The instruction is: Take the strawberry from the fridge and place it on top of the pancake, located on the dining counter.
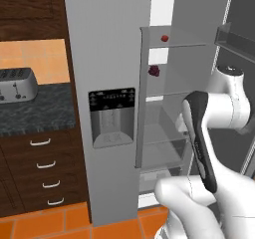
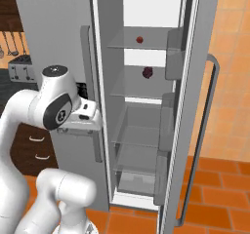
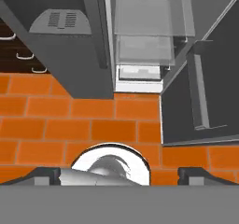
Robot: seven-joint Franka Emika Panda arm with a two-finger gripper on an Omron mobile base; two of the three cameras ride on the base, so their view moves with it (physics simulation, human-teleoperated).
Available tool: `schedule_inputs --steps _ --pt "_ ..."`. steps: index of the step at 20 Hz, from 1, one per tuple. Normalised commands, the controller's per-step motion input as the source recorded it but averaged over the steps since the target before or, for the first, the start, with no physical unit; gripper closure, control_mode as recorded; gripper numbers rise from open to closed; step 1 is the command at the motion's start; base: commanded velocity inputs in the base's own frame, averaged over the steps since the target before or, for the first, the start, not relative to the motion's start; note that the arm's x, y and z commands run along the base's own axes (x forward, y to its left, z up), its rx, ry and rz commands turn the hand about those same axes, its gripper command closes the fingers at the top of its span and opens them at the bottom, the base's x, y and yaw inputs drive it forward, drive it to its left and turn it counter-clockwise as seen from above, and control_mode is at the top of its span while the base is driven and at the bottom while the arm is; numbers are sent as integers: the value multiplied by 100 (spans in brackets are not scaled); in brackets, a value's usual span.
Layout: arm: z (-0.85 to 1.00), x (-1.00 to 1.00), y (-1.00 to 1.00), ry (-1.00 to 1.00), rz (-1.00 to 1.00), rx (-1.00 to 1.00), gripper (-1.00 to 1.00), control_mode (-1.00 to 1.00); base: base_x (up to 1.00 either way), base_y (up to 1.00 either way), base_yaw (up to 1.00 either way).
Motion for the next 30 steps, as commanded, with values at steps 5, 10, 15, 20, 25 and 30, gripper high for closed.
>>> schedule_inputs --steps 5,10,15,20,25,30 --pt "22 -74 -3 19 -16 25 -100 -100 0 0 0" --pt "-42 -18 0 -9 -13 -18 -100 -100 0 0 0" --pt "-44 -8 0 -21 -3 -2 -100 -100 0 0 0" --pt "0 0 0 -3 0 0 -100 -100 0 0 0" --pt "0 -1 0 -7 -2 0 -100 100 -11 -8 -16" --pt "0 0 0 0 0 0 -100 100 -9 4 -48"
